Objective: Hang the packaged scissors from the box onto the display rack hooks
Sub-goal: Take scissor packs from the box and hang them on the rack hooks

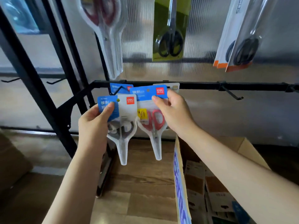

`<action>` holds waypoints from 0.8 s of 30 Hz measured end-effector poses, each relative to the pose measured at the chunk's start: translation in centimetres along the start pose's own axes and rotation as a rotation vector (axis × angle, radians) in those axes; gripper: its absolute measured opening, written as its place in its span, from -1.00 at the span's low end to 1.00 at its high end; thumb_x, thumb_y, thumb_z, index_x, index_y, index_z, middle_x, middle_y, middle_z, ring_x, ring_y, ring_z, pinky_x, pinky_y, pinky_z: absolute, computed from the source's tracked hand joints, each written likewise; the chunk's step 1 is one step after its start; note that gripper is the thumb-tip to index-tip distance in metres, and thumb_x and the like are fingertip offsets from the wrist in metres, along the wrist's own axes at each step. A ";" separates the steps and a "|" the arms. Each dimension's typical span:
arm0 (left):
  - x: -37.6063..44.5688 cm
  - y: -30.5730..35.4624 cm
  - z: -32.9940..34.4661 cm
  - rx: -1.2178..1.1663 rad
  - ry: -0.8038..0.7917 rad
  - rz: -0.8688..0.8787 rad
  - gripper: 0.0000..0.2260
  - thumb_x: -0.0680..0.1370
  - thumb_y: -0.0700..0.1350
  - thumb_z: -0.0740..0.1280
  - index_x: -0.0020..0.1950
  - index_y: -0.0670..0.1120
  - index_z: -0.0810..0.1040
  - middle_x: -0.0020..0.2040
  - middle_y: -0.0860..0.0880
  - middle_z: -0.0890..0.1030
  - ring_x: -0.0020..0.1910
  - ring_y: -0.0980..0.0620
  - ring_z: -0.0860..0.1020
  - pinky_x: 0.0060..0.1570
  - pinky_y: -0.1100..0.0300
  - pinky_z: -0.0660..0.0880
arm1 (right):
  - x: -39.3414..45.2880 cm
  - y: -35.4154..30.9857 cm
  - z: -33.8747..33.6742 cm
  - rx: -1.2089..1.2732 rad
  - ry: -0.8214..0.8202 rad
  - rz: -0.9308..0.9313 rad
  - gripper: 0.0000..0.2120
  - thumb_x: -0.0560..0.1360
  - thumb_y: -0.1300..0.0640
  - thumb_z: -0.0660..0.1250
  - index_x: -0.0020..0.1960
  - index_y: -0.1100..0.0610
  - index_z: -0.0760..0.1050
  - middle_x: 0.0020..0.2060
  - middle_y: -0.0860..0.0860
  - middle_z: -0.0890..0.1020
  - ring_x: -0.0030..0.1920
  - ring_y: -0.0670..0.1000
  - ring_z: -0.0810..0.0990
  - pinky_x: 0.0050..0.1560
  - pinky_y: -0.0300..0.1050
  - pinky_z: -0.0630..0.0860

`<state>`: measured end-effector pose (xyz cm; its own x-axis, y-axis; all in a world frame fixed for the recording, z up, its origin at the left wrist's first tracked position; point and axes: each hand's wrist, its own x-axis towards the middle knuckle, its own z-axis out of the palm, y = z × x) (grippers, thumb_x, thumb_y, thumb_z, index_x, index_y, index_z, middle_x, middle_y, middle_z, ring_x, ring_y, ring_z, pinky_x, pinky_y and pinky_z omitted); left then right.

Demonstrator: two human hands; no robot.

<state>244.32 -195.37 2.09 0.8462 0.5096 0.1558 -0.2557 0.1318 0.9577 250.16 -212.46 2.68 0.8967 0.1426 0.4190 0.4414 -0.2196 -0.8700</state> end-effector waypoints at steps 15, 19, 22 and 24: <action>4.7 -0.9 -0.9 0.067 0.052 -0.011 -0.84 0.54 -0.08 0.36 0.07 -0.10 0.62 -0.07 -0.07 0.68 -0.10 -0.01 0.67 -0.12 0.08 0.61 | 1.3 2.6 5.4 -0.154 0.193 0.046 -0.82 0.56 0.07 0.27 -0.04 0.20 0.49 -0.19 0.00 0.61 -0.14 -0.02 0.59 -0.11 0.00 0.54; 5.1 -1.7 -0.7 0.082 0.032 -0.025 -0.80 0.54 -0.07 0.35 0.11 -0.10 0.60 -0.02 -0.06 0.67 -0.04 -0.01 0.65 -0.09 0.04 0.62 | 1.3 3.1 5.5 -0.172 0.190 0.065 -0.81 0.56 0.07 0.28 0.00 0.21 0.50 -0.16 0.02 0.62 -0.12 0.03 0.59 -0.09 0.04 0.55; 5.3 -1.7 -0.5 0.056 0.022 -0.030 -0.82 0.53 -0.07 0.36 0.09 -0.10 0.60 -0.02 -0.07 0.67 -0.04 -0.02 0.66 -0.07 -0.01 0.61 | 1.5 3.1 5.6 -0.191 0.184 0.063 -0.78 0.56 0.07 0.27 0.03 0.24 0.50 -0.12 0.05 0.62 -0.09 0.07 0.59 -0.08 0.04 0.54; 5.3 -1.6 -0.4 0.045 0.034 -0.036 -0.85 0.53 -0.07 0.36 0.06 -0.08 0.60 -0.03 -0.06 0.67 -0.06 -0.01 0.66 -0.08 0.01 0.61 | 1.6 3.1 5.5 -0.181 0.179 0.070 -0.77 0.56 0.07 0.27 0.06 0.23 0.50 -0.09 0.02 0.62 -0.07 0.04 0.60 -0.06 0.04 0.55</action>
<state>249.05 -192.51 1.24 0.8380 0.5336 0.1139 -0.2037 0.1124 0.9726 252.79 -207.56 -0.74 0.9094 -0.0484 0.4131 0.3626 -0.3943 -0.8444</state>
